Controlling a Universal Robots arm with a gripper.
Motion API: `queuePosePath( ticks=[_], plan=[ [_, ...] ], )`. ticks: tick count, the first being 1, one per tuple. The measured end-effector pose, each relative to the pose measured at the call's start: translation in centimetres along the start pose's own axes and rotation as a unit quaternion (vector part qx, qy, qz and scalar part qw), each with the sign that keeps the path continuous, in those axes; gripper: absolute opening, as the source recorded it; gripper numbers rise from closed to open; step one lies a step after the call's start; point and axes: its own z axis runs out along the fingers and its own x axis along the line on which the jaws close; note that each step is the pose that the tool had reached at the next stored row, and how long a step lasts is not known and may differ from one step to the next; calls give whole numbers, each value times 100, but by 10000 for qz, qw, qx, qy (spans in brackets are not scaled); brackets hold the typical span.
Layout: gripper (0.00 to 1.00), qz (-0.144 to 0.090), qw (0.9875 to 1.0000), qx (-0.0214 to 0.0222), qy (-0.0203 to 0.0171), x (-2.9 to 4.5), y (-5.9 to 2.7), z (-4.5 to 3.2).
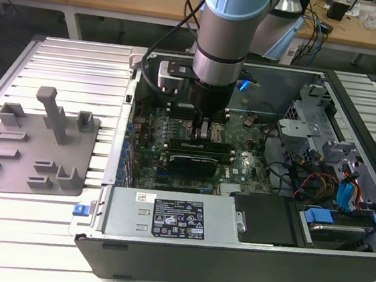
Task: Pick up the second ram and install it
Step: 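Insert the second ram into the second slot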
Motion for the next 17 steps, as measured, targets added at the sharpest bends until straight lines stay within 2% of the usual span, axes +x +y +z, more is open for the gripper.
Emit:
queuePosePath(
  ticks=[12,17],
  plan=[
    [9,-8,10000,1,-2,-1,0,-8],
    [9,-8,10000,0,-2,0,-1,19]
  ],
)
